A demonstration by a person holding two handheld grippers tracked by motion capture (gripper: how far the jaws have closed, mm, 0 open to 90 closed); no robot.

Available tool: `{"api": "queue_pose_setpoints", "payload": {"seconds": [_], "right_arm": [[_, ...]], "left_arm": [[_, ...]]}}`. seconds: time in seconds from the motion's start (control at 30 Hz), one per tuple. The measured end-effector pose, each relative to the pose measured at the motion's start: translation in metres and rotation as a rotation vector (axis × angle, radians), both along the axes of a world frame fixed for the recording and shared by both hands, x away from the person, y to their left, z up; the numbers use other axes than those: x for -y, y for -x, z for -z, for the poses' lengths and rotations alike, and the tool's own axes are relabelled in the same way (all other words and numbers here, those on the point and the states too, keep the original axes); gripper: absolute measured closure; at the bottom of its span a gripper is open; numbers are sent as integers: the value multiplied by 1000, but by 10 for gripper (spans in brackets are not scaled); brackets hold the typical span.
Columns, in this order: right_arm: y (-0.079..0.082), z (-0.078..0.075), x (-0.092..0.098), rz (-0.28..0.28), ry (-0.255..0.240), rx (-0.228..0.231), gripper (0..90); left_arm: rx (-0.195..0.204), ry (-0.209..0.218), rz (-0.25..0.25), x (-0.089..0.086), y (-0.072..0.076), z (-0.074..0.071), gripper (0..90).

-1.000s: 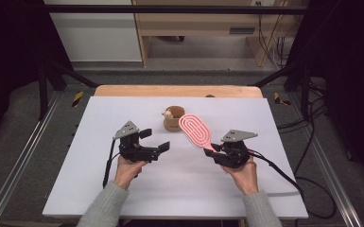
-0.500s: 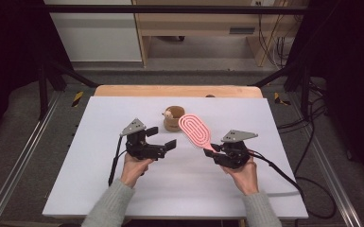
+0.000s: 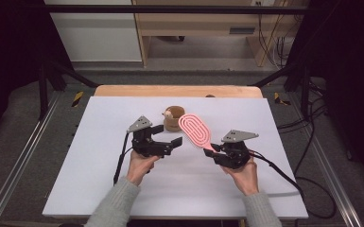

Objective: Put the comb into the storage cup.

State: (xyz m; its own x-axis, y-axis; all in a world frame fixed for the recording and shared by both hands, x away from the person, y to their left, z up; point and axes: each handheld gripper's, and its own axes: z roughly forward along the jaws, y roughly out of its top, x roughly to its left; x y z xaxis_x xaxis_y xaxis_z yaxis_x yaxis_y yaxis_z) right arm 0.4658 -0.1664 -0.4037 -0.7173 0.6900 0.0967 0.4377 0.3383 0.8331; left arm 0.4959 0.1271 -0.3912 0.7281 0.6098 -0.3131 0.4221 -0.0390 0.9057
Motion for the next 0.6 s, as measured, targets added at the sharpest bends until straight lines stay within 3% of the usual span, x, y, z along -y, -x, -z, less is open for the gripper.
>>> {"api": "queue_pose_setpoints", "payload": {"seconds": [0.6], "right_arm": [[1, -1, 0, -1, -9, 2, 697]], "left_arm": [[-34, 48, -5, 15, -6, 2, 2]]}}
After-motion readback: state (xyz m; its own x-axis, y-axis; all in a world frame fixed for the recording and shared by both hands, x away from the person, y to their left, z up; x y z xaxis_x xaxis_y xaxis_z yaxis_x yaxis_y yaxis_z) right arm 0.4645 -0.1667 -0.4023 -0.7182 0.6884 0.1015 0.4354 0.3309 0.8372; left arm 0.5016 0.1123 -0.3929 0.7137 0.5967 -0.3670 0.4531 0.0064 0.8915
